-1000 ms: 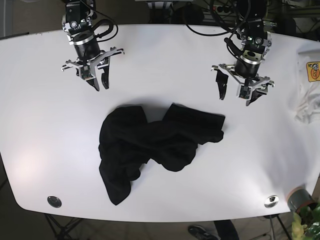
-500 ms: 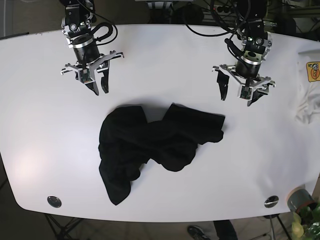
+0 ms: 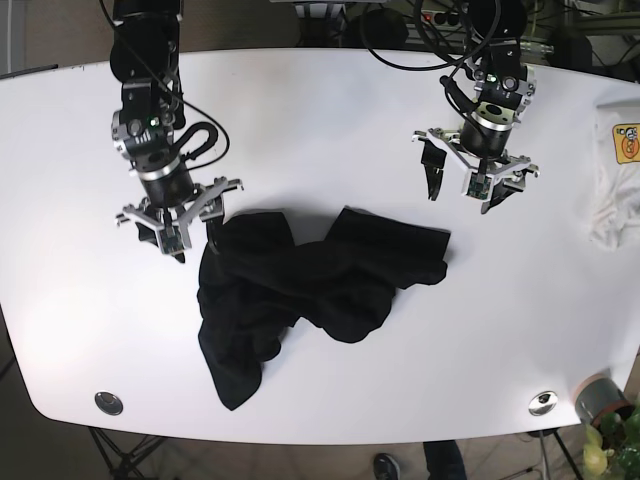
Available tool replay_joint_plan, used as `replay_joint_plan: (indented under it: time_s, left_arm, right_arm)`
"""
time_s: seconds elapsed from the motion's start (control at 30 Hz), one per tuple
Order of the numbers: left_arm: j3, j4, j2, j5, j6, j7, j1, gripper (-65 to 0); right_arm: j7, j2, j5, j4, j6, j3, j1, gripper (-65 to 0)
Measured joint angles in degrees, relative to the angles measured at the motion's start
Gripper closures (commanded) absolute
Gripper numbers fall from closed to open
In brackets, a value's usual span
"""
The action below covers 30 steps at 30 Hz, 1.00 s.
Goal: Fold the T-shirt properly
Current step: 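Lower the right gripper and grasp the black garment's edge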
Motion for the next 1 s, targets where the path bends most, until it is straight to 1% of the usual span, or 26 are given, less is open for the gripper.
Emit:
replay_joint_plan:
  time_s: [0.03, 0.13, 0.17, 0.23, 0.3, 0.37, 0.5, 0.53, 0.63, 0.67, 0.8, 0.9, 1.0]
  left_arm:
    - [-0.02, 0.0, -0.07, -0.04, 0.04, -0.02, 0.04, -44.7]
    - [0.02, -0.07, -0.02, -0.04, 0.17, 0.0, -0.07, -44.7]
    - [0.0, -0.07, -0.04, -0.09, 0.13, -0.07, -0.09, -44.7]
    - [-0.04, -0.07, -0.04, -0.04, 0.15, 0.0, -0.04, -44.7]
    - [-0.13, -0.07, -0.04, -0.02, 0.17, 0.0, 0.07, -44.7]
    - [-0.17, -0.07, -0.02, -0.04, 0.17, 0.0, 0.15, -44.6]
    - [-0.17, -0.09, -0.04, 0.0, 0.17, 0.04, 0.17, -44.4]
    - [-0.17, -0.09, -0.07, 0.0, 0.17, 0.04, 0.2, -44.3]
    - [-0.28, -0.2, -0.09, 0.0, 0.17, 0.02, 0.2, -44.2]
    - [-0.26, -0.2, -0.07, -0.02, 0.17, -0.02, 0.22, -44.2]
    - [-0.28, -1.51, -0.07, 0.07, 0.17, 0.0, 0.07, -44.0]
    - [-0.28, -2.08, -0.09, 0.17, 0.2, 0.0, 0.09, -44.0]
    - [-0.26, -2.36, -0.04, 0.15, 0.17, 0.0, 0.13, -44.0]
  right_arm:
    - [-1.14, 0.02, 0.0, -1.01, 1.36, 0.02, 2.34, -34.7]
    - [-2.08, -0.28, 0.09, -3.76, 3.98, -0.09, 6.84, -35.8]
    - [-2.27, -0.33, -0.02, -4.85, 4.22, -0.2, 8.11, -36.3]
    - [-2.54, -0.24, -0.07, -7.54, 5.86, -0.68, 10.6, -37.1]
    - [-2.82, 0.17, -0.83, -10.23, 6.36, -2.54, 12.98, -36.9]
    - [-3.19, 0.5, -0.74, -12.92, 8.44, -4.55, 15.54, -36.9]
    - [-2.91, 0.0, -0.48, -17.99, 10.23, -6.73, 20.26, -36.8]
    - [-2.34, 0.07, -0.09, -19.56, 11.45, -7.19, 21.44, -36.8]
    - [-2.49, 0.11, -0.46, -24.44, 13.09, -9.01, 24.98, -36.6]
    - [-2.62, 0.17, -0.44, -26.69, 14.21, -9.77, 26.4, -36.6]
    - [-2.62, -0.44, -0.55, -33.97, 15.93, -11.67, 31.61, -36.6]
    - [-2.27, -1.22, -0.66, -38.8, 16.5, -12.17, 35.58, -36.6]
    - [-2.34, -1.25, -0.57, -43.32, 18.99, -12.2, 39.26, -36.6]
